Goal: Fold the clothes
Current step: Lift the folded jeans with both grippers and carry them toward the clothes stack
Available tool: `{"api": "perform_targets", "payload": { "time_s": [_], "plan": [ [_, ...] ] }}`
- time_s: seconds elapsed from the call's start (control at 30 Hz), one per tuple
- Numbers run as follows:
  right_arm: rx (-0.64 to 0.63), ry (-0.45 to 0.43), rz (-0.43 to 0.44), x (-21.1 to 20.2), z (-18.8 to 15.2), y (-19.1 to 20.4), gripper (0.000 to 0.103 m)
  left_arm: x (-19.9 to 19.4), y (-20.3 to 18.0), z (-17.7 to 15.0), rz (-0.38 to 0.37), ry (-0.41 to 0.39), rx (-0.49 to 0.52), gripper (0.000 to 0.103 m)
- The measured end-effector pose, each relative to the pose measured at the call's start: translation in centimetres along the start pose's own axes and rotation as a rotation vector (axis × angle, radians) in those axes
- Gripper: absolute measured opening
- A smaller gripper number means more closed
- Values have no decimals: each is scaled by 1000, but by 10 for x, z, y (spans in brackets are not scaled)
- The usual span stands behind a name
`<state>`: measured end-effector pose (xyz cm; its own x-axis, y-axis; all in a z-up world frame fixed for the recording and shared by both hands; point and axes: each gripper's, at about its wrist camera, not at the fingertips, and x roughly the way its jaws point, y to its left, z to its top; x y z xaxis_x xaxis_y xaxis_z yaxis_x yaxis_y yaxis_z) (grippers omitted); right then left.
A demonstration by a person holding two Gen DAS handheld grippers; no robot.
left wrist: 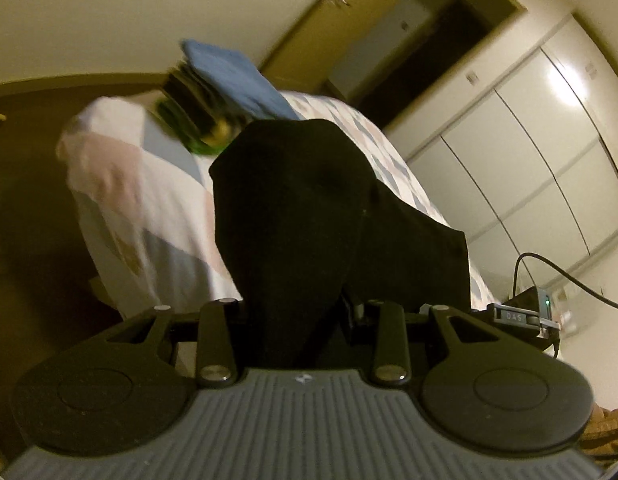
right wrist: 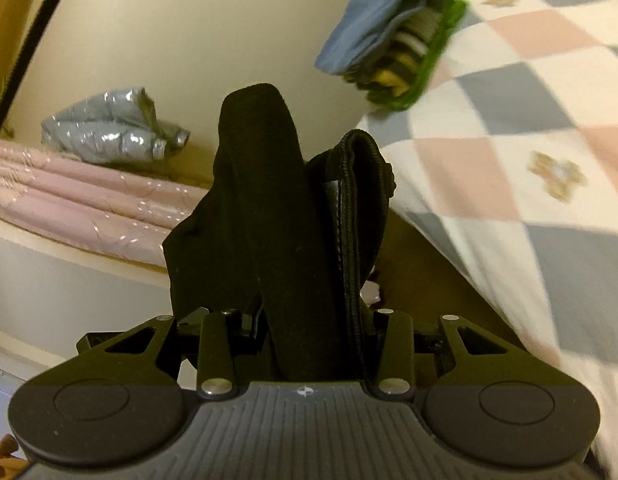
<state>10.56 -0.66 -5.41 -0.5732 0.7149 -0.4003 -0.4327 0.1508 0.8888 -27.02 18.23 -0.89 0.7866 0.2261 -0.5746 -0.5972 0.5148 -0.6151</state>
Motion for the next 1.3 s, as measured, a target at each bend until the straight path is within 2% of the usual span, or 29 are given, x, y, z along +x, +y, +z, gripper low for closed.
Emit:
{"api": "perform_targets", "payload": {
  "time_s": [0.17, 0.37, 0.5, 0.6, 0.8, 0.97, 1.2, 1.3],
  "plan": [
    [-21, 38, 1, 73, 60, 18, 39, 4, 52, 68, 24, -37, -26, 32],
    [-17, 54, 17, 160, 137, 45, 39, 19, 104, 170, 39, -40, -23, 32],
    [-9, 33, 17, 202, 181, 60, 39, 39, 137, 238, 20, -26, -8, 31],
    [17, -16, -1, 220, 201, 64, 39, 61, 156, 284, -5, 9, 14, 32],
    [88, -162, -50, 257, 223, 62, 39, 122, 203, 376, -108, 126, 102, 32],
    [194, -358, -100, 306, 227, 65, 39, 173, 234, 453, -220, 268, 217, 32],
    [398, -654, -171, 364, 193, 98, 39, 248, 251, 553, -385, 518, 413, 31],
    [471, -776, -200, 373, 180, 111, 39, 283, 236, 575, -460, 610, 490, 32]
  ]
}}
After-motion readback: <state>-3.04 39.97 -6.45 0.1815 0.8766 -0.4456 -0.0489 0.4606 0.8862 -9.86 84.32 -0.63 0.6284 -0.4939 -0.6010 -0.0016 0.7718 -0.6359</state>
